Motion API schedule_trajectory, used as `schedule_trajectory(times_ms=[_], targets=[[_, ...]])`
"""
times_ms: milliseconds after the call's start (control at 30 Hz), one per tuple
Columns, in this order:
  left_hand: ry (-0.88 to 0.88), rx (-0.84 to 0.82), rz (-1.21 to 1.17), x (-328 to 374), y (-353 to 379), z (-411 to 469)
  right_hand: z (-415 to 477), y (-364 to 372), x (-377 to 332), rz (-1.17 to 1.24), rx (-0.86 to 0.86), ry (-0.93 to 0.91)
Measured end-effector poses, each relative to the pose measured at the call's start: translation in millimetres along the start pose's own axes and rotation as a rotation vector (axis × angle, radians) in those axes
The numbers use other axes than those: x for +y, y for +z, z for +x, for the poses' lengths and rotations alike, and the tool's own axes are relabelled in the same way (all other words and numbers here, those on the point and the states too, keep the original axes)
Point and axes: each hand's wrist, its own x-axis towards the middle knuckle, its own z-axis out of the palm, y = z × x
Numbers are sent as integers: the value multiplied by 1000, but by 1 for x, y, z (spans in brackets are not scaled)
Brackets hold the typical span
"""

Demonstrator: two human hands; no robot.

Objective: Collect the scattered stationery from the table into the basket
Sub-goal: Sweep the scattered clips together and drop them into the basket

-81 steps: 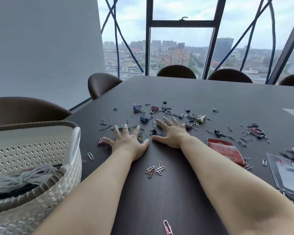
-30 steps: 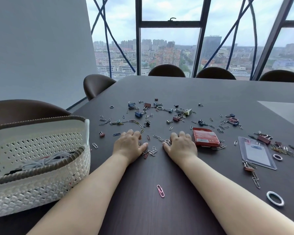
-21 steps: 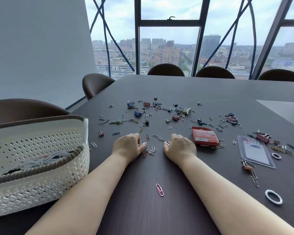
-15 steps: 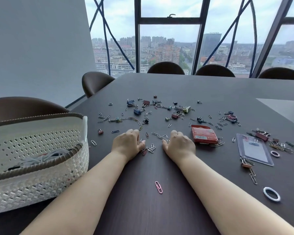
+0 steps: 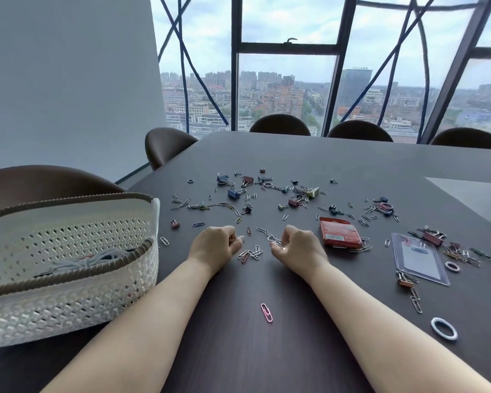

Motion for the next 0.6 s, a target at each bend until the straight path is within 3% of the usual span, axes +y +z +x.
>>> schedule_trajectory(times_ms=[300, 400, 500, 600], targets=[[241, 239, -101, 31, -56, -57, -28, -18, -33, 517, 75, -68], [340, 417, -52, 42, -102, -74, -31, -30, -69, 679, 102, -132], [285, 563, -60, 26, -154, -77, -34, -39, -107, 765, 131, -194], [122, 431, -7, -11, -191, -74, -37, -44, -137, 838, 119, -253]])
